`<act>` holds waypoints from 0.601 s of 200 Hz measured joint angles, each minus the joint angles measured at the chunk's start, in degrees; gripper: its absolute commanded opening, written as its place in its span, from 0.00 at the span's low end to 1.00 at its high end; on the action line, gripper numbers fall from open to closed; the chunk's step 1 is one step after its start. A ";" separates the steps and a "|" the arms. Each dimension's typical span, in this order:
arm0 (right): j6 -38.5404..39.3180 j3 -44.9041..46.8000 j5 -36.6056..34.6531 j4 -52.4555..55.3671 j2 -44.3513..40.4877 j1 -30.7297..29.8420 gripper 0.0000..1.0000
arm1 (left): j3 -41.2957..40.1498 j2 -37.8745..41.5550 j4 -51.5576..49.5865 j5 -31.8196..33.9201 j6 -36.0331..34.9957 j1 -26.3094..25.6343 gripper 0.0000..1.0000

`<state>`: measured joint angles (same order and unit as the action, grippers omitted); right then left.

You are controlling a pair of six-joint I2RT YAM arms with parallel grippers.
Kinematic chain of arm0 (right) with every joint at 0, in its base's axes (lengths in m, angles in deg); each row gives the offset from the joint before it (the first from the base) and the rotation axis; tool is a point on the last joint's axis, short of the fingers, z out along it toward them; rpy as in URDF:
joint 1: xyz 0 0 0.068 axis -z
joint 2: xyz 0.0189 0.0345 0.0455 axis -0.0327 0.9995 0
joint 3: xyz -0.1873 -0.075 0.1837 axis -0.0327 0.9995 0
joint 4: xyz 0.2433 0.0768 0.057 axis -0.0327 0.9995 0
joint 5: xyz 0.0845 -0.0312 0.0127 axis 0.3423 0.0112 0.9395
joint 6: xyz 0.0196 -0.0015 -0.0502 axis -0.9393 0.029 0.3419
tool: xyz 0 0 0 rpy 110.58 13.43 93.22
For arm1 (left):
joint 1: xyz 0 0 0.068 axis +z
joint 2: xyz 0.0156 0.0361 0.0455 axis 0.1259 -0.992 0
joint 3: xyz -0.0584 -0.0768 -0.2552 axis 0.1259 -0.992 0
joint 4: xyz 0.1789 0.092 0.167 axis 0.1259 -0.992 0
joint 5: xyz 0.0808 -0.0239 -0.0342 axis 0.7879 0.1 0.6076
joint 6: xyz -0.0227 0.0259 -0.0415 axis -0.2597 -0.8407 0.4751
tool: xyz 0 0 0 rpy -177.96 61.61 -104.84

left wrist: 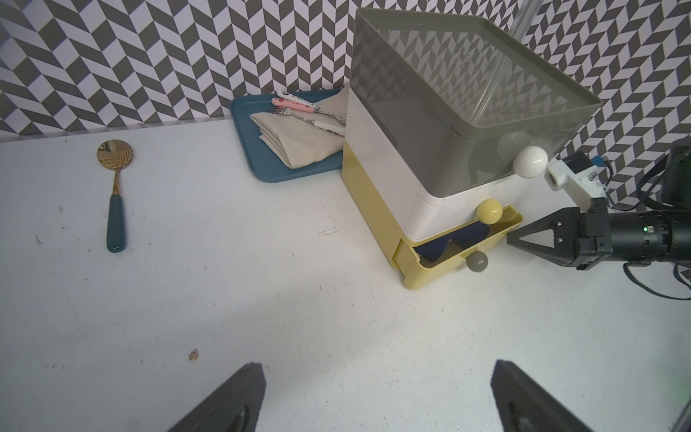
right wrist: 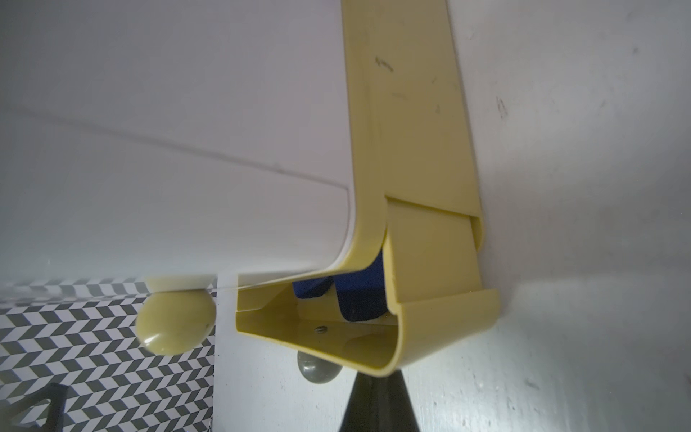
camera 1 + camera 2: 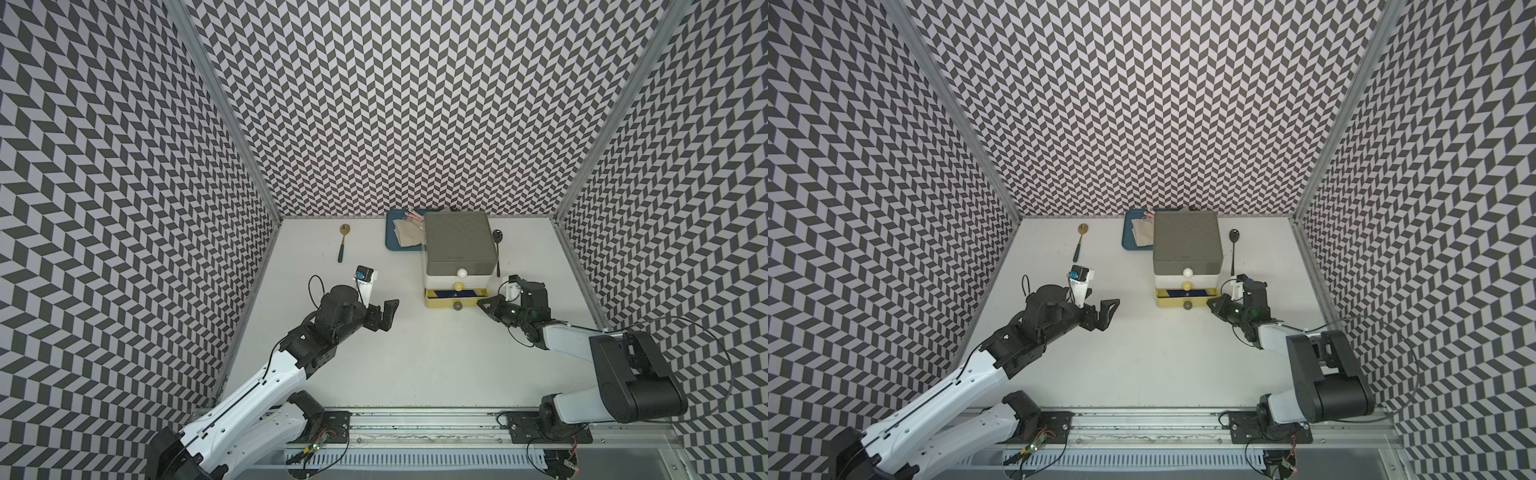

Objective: Place the brooch boxes into the drawer by color
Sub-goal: Close the drawer in the storage box.

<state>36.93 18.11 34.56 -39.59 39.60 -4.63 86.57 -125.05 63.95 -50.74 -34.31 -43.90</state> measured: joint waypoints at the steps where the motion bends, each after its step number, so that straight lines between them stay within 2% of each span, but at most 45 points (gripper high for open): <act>1: 0.00 -0.07 0.00 -0.09 0.13 0.00 0.00 | 0.00 0.00 0.00 0.00 0.00 0.00 1.00; 109: -0.11 -4.37 -0.17 -4.42 8.17 -0.02 0.00 | 0.00 -0.42 0.00 1.01 0.07 0.09 1.00; 120: -0.15 -4.17 -0.13 -4.61 8.00 -0.02 0.12 | 0.00 -0.39 0.00 1.33 0.24 0.09 1.00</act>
<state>36.77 13.94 34.42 -44.20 47.60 -4.65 86.57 -125.44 63.95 -49.40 -34.07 -43.81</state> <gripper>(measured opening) 0.045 0.995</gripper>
